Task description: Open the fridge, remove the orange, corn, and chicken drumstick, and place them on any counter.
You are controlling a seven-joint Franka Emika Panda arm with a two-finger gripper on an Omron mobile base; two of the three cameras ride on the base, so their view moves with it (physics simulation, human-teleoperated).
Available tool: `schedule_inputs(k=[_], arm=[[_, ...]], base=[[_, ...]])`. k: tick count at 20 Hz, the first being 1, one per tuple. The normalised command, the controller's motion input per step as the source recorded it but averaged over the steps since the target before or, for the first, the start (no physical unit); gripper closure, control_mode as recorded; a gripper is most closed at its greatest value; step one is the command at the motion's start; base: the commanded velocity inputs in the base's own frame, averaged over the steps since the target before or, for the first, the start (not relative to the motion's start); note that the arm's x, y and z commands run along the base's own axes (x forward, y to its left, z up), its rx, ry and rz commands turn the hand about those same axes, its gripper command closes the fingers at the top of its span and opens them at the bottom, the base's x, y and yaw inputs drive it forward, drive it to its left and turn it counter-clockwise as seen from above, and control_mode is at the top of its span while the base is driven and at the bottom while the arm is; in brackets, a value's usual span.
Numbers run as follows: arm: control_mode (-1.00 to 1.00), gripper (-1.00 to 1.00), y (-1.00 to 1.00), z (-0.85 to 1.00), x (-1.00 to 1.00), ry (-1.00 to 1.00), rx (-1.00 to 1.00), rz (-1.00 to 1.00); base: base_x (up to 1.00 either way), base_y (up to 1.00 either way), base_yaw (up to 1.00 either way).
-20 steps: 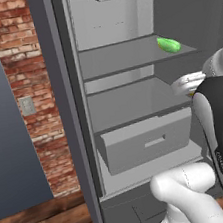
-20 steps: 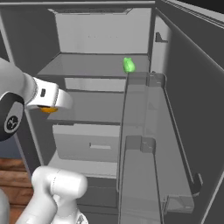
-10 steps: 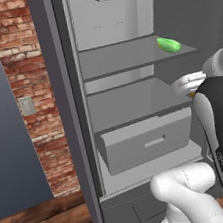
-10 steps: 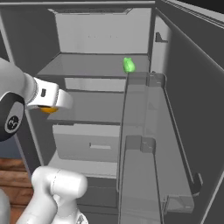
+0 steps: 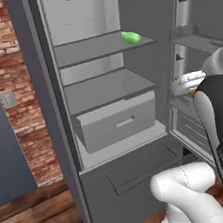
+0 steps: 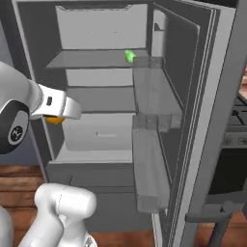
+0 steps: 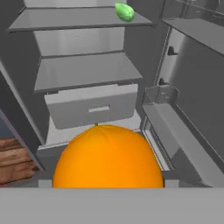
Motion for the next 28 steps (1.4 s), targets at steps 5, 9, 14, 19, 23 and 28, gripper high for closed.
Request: schedule_inputs(k=[5,9,14,19,23,28], arm=[[1.00,1.00,0.00,0.00,0.00,0.00,0.00,0.00],[1.00,1.00,0.00,0.00,0.00,0.00,0.00,0.00],[1.00,1.00,0.00,0.00,0.00,0.00,0.00,0.00],[1.00,1.00,0.00,0.00,0.00,0.00,0.00,0.00],[1.00,1.00,0.00,0.00,0.00,0.00,0.00,0.00],[1.00,1.00,0.00,0.00,0.00,0.00,0.00,0.00]], base=[[-1.00,0.30,-0.46],[-0.96,0.84,-0.43],[-0.97,0.96,-0.43],[-1.00,0.30,-0.50],[-1.00,0.00,-0.55],[-0.86,-0.23,-0.58]])
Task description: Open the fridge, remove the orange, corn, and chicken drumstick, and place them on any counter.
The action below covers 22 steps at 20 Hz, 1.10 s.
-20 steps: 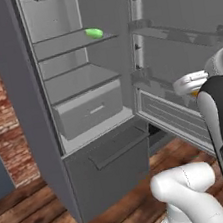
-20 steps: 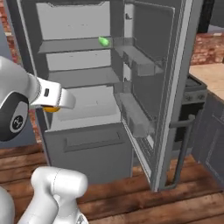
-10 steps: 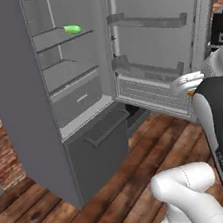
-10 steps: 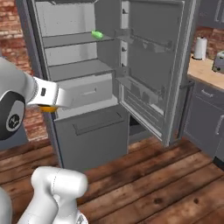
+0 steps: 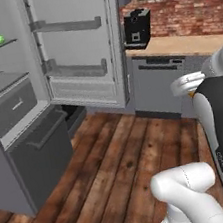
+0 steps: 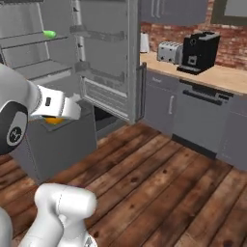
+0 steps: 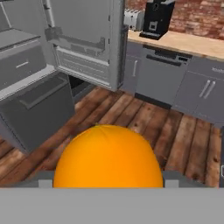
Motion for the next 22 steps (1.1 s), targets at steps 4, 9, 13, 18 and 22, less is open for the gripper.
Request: schedule_inputs(k=[4,9,13,18,22], arm=[[1.00,1.00,0.00,0.00,0.00,0.00,0.00,0.00],[1.00,1.00,0.00,0.00,0.00,0.00,0.00,0.00],[1.00,1.00,0.00,0.00,0.00,0.00,0.00,0.00],[1.00,1.00,0.00,0.00,0.00,0.00,0.00,0.00],[1.00,1.00,0.00,0.00,0.00,0.00,0.00,0.00]], base=[[-0.76,-0.29,-0.58],[-0.43,-0.24,-0.48],[-0.19,-0.34,-0.30],[0.39,-0.55,-0.08],[0.41,-1.00,-0.05]])
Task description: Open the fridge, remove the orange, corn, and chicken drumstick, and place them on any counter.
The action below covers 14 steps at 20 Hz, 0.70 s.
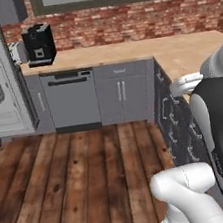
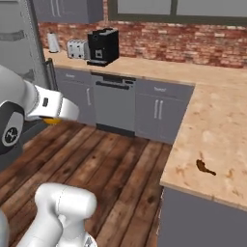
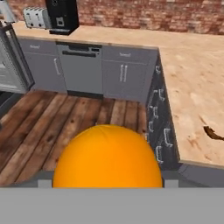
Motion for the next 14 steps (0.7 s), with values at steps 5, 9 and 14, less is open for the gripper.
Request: schedule_inputs(k=[5,9,14], arm=[[1.00,1.00,0.00,0.00,0.00,0.00,0.00,0.00],[1.00,1.00,0.00,0.00,0.00,0.00,0.00,0.00],[1.00,1.00,0.00,0.00,0.00,0.00,0.00,0.00]], base=[[0.17,-1.00,-0.04],[-0.04,-1.00,-0.08],[0.00,-1.00,-0.12]])
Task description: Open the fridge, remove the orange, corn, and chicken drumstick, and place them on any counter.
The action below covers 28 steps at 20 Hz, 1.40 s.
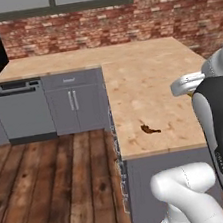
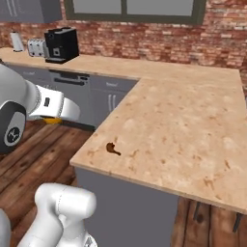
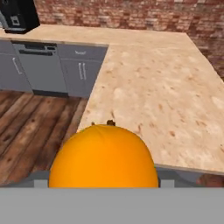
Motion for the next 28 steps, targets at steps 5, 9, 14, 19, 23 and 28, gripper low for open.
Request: schedule_inputs(k=[5,9,14,19,23,28], arm=[[1.00,1.00,0.00,0.00,0.00,0.00,0.00,0.00],[1.00,1.00,0.00,0.00,0.00,0.00,0.00,0.00],[1.00,1.00,0.00,0.00,0.00,0.00,0.00,0.00],[1.00,1.00,0.00,0.00,0.00,0.00,0.00,0.00],[1.00,1.00,0.00,0.00,0.00,0.00,0.00,0.00],[1.00,1.00,0.00,0.00,0.00,0.00,0.00,0.00]], base=[[0.11,-1.00,-0.12],[0.29,-0.96,-0.10],[0.21,-0.37,-0.09],[0.40,0.00,-0.06],[0.50,0.00,-0.05],[0.48,0.00,-0.05]])
